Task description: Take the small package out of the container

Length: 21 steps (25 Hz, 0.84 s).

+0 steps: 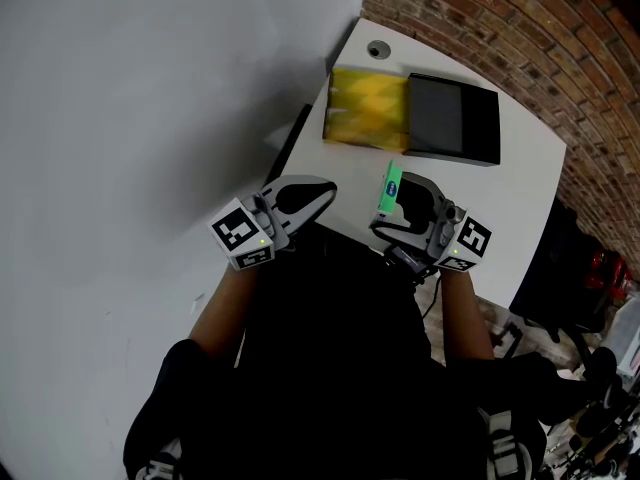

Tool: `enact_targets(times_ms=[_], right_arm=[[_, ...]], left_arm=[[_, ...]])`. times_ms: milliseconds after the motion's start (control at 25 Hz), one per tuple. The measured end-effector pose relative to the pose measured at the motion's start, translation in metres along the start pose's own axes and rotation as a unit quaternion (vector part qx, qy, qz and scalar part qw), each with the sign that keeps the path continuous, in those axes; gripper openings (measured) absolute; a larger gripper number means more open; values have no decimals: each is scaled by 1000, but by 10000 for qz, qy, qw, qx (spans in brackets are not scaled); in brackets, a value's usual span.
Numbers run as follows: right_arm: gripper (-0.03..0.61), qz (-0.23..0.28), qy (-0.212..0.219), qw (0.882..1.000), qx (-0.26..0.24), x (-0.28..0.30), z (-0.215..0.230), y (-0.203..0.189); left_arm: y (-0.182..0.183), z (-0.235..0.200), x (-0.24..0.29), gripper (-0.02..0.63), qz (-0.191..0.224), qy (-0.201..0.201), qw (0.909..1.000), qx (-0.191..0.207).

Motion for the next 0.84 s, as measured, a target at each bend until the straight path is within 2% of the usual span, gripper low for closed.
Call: enact_targets(times_ms=[360, 840], right_arm=[[350, 107, -287, 9995, 54, -11, 8, 4], [351, -124, -785, 9964, 291, -10, 16, -10]], left_arm=[[-1, -1, 13, 14, -109, -193, 9998, -1], [1, -8, 6, 14, -217, -410, 9989, 12]])
Point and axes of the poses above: the fingertips, and each gripper's own axes: x forward along the fingers, z to its right, y out of its top, the point moved 4 cm from there along -x, backward along the fingers, and after that the axes turned 5 degrees about -y, right-handed, at the moved point
